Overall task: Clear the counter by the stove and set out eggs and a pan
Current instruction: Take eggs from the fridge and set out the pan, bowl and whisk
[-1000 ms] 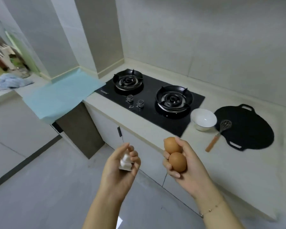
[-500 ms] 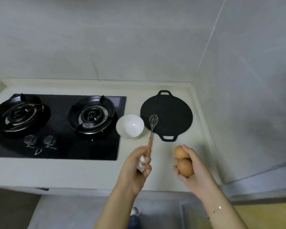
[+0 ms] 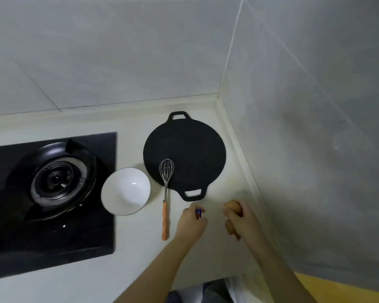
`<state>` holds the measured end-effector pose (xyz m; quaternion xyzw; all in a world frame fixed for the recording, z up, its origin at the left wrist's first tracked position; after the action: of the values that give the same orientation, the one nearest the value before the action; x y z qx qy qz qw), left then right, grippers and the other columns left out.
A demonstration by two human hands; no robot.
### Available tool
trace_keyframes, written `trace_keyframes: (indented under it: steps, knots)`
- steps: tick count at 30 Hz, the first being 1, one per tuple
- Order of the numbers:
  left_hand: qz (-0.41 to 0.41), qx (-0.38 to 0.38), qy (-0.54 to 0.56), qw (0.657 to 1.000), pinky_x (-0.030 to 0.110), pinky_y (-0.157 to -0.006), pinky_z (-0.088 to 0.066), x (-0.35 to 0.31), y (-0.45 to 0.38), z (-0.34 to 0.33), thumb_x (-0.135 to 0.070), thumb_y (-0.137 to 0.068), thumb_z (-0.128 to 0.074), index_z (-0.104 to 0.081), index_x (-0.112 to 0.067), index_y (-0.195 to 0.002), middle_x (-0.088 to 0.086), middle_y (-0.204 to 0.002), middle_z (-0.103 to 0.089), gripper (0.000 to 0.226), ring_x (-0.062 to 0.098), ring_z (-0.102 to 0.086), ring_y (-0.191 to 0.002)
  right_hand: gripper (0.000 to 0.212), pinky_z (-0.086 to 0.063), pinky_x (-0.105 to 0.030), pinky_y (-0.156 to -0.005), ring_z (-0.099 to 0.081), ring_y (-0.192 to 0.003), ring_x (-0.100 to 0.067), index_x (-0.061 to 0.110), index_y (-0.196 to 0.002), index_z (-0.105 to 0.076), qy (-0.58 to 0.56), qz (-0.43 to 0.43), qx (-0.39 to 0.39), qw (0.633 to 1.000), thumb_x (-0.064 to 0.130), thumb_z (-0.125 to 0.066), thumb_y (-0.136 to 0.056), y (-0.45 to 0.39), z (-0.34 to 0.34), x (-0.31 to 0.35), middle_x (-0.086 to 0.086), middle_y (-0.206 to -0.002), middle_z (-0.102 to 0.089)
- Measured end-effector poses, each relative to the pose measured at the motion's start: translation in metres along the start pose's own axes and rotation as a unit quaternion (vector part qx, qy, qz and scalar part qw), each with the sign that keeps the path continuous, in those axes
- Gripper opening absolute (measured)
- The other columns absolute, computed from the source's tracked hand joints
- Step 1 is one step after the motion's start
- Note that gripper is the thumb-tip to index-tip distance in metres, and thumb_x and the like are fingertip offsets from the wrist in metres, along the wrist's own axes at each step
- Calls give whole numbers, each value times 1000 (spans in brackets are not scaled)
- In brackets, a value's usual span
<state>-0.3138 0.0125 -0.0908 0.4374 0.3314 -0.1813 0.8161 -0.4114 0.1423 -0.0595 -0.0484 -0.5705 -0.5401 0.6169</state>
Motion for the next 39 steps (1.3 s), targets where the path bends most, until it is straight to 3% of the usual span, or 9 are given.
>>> trace_keyframes:
  steps: [3, 7, 11, 16, 22, 29, 35, 39]
  knots:
    - [40, 3, -8, 999, 30, -61, -54, 1, -22, -9, -13, -86, -52, -54, -15, -114, 4, -94, -57, 29, 19, -58, -71, 15, -42, -22, -52, -60, -76, -17, 28, -102, -52, 42, 14, 15, 999, 32, -61, -91, -28, 0, -5, -3, -89, -61]
    - [77, -23, 10, 997, 33, -67, -58, 6, -37, -9, -11, -84, -54, -59, -14, -113, 5, -88, -63, 30, 18, -60, -63, 18, -41, -22, -55, -59, -78, -15, 27, -104, -52, 55, 10, 26, 998, 32, -62, -90, -47, -5, -11, 0, -90, -60]
    - [61, -37, 10, 997, 26, -57, -56, 2, -46, -9, -7, -83, -54, -59, -16, -116, 1, -88, -59, 34, 12, -58, -62, 17, -40, -21, -57, -58, -83, -15, 29, -105, -51, 41, -3, 37, 998, 31, -61, -91, -59, -10, -18, 1, -93, -59]
    - [55, -52, 5, 997, 31, -63, -58, 2, -53, -5, -5, -83, -55, -61, -15, -111, -2, -88, -56, 30, 11, -56, -65, 20, -44, -23, -60, -56, -82, -10, 28, -104, -50, 60, 8, 18, 998, 32, -62, -90, -73, -10, -16, 8, -90, -56]
    - [-40, -72, -83, 993, 18, -76, -38, -6, -46, -13, -8, -85, -57, -57, -15, -117, 2, -116, -52, 32, 17, -55, -99, 21, -54, -32, -71, -58, -83, -11, 24, -102, -54, 60, 19, 2, 998, 30, -66, -87, -80, -6, -16, 5, -91, -60]
    - [-144, -98, -168, 970, 19, -80, -40, -19, -41, -29, -4, -86, -52, -58, -14, -115, 2, -118, -47, 31, 18, -48, -110, 33, -56, -37, -62, -60, -79, -14, 24, -109, -48, 52, 16, -17, 998, 21, -70, -83, -77, -1, -18, 7, -90, -58]
    - [-209, -125, -188, 951, 23, -85, -44, -24, -38, -37, 1, -79, -58, -62, -10, -116, 6, -113, -53, 39, 22, -51, -105, 44, -55, -27, -62, -56, -81, -8, 27, -114, -43, 34, 11, -26, 999, 22, -73, -82, -71, 5, -22, 10, -95, -52]
    - [-252, -138, -218, 932, 36, -75, -54, -23, -38, -45, 1, -66, -60, -62, -12, -116, 8, -103, -57, 51, 25, -54, -92, 47, -47, -20, -71, -52, -93, -10, 23, -119, -46, 61, 19, -32, 997, 23, -74, -81, -69, 10, -23, 8, -103, -51]
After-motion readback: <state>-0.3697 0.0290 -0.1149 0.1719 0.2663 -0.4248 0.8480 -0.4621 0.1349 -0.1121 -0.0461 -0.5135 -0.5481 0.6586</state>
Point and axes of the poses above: each hand's wrist, its own y-axis away from the middle knuckle, its own z-axis out of the back of the hand, x = y × z, the point moved 8 cm from there along -y, towards the middle knuckle
